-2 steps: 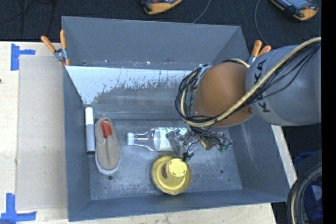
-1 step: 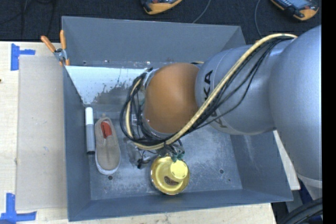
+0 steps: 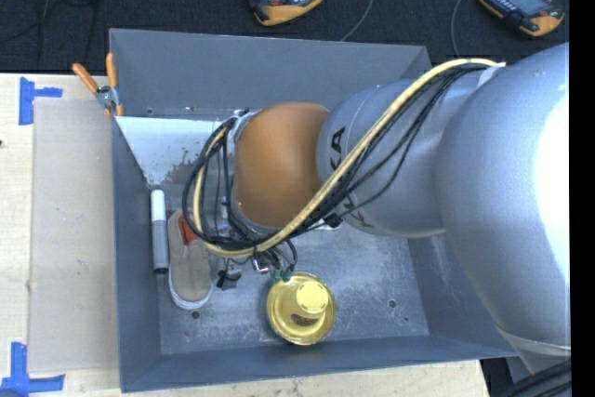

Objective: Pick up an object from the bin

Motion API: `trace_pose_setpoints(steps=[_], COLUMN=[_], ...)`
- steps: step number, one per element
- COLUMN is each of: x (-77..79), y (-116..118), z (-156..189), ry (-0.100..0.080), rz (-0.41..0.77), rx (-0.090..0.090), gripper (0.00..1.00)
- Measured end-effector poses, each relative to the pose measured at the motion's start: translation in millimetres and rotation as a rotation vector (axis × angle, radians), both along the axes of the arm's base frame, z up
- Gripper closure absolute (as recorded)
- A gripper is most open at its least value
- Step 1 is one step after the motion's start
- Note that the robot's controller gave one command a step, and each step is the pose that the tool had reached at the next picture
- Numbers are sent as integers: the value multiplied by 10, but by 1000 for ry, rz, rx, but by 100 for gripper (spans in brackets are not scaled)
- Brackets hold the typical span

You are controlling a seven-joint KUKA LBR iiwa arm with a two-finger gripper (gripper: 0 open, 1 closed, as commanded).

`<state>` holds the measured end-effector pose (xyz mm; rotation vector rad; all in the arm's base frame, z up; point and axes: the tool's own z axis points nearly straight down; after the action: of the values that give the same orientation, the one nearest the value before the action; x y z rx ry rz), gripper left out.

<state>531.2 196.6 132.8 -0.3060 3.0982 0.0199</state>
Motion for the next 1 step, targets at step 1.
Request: trace_pose_setpoints(steps=[1], x=[54], y=[-659], z=[1872], ry=[-10], rz=[-24], rx=[2], gripper=[100])
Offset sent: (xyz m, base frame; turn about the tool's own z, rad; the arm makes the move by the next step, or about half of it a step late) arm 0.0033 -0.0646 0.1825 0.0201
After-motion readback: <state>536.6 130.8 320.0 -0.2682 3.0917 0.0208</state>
